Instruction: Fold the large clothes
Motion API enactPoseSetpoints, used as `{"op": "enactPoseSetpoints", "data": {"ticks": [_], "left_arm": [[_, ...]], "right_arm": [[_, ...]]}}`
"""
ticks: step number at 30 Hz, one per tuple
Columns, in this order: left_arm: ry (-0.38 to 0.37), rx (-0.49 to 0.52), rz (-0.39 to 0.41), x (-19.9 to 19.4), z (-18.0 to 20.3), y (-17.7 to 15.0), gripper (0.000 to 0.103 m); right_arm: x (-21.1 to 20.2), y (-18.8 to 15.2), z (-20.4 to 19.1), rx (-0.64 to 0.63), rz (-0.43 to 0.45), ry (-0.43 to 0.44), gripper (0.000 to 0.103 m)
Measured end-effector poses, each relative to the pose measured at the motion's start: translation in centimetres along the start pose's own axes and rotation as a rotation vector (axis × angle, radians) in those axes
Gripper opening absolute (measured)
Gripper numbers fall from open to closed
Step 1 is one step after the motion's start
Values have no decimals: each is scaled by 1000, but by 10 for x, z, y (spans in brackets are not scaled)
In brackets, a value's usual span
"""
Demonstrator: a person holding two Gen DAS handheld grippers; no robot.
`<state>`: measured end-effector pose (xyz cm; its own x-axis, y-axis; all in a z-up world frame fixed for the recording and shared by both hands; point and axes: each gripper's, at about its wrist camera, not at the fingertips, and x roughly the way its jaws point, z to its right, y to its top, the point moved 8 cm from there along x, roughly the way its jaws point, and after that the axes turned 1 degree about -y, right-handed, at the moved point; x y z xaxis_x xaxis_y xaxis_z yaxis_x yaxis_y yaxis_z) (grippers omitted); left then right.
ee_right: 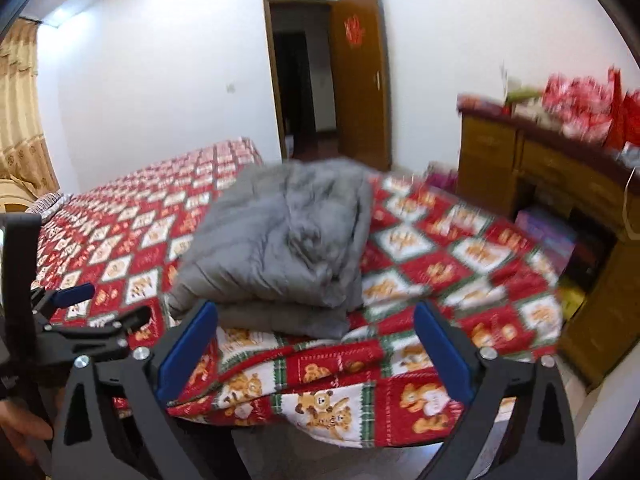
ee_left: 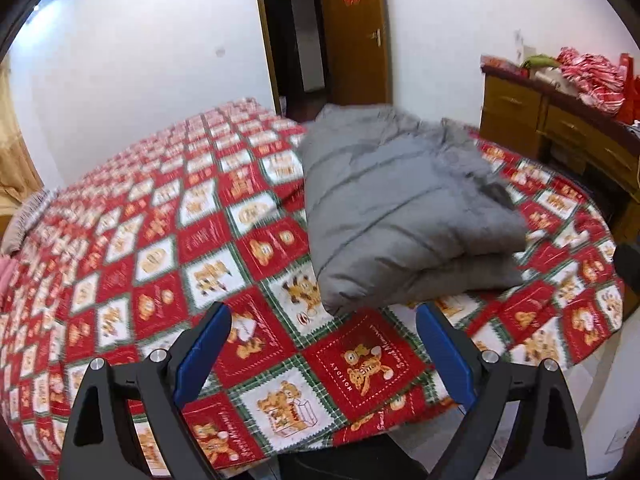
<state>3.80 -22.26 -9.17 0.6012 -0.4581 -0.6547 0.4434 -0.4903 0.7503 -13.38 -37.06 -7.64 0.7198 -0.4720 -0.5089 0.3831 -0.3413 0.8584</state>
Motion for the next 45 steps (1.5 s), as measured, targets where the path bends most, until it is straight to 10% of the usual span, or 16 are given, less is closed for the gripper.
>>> {"op": "enactPoseSetpoints", "data": {"ticks": [16,45], "left_arm": [[42,-41,309,-118,-10,40,95],[48,-64,386,-138,-16,43,96]], "right_arm": [[-77,44,-22,-14,285,-9,103],[-88,45,-19,38,317,-5,103]]}}
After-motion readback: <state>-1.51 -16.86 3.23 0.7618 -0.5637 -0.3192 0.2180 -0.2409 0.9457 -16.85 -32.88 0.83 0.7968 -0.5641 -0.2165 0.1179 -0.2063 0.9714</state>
